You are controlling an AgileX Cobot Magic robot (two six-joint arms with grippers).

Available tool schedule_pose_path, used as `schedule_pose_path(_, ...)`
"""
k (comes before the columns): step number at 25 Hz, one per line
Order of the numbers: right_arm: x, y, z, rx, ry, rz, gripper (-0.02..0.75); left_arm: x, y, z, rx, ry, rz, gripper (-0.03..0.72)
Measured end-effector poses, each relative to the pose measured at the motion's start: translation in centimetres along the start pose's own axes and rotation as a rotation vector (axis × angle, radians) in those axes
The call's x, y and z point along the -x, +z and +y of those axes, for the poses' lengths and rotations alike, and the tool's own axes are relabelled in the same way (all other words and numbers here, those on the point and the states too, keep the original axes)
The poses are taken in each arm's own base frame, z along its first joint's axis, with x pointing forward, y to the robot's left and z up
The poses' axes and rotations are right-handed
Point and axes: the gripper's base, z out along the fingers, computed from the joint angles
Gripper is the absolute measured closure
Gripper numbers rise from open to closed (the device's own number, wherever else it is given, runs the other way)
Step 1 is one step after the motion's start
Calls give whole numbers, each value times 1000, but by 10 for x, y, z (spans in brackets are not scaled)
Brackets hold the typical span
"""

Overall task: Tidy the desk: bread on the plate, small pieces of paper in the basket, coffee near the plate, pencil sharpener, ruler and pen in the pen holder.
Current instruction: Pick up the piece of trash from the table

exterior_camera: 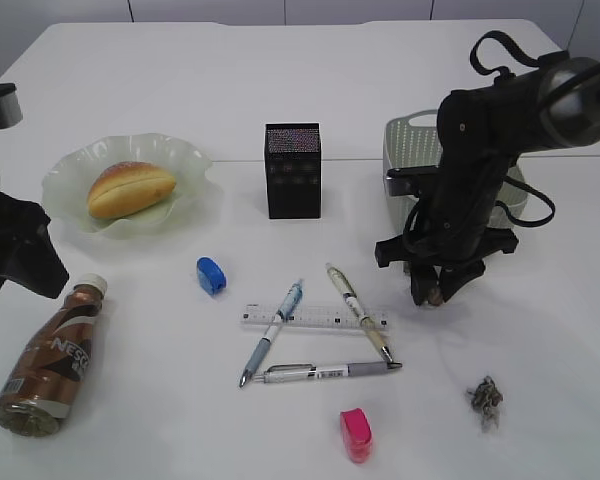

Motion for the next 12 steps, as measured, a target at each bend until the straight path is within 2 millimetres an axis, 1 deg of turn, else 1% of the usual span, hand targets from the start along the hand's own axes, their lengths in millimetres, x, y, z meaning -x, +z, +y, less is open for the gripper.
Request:
schedule_pose_path(3,0,0,0,0,-1,0,489,0,0,0,0,0,0,202)
schedule_pose_path(9,-2,0,1,2,-4,15,491,0,0,0,0,0,0,202)
schedule_pose_path(11,-1,-3,2,8,-4,10,491,0,0,0,0,0,0,202)
schedule_pose_path(12,-1,-8,2,12,-6,-2,491,0,0,0,0,0,0,202)
